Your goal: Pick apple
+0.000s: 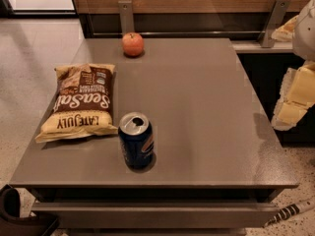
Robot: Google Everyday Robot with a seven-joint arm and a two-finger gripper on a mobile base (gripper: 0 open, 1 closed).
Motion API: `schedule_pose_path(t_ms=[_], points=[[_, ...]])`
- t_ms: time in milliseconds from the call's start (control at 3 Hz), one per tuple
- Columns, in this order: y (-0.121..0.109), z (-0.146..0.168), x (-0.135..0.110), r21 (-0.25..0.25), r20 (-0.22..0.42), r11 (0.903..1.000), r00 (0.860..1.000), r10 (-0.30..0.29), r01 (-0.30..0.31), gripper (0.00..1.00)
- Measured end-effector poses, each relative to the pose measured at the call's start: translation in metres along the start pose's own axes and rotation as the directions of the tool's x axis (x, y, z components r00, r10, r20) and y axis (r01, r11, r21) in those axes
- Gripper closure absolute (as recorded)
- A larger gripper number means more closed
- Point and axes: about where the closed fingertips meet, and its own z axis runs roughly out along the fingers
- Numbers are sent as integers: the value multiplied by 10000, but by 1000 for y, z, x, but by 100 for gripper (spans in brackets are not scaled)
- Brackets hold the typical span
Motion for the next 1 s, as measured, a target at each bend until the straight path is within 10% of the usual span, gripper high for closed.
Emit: schedule_pose_path(t_ms=[667, 1000], points=[[-5, 3, -2, 113, 173, 9999, 9998, 84, -86, 0], [-40, 32, -17, 417, 1747, 9930, 9793, 1020, -1109, 0]])
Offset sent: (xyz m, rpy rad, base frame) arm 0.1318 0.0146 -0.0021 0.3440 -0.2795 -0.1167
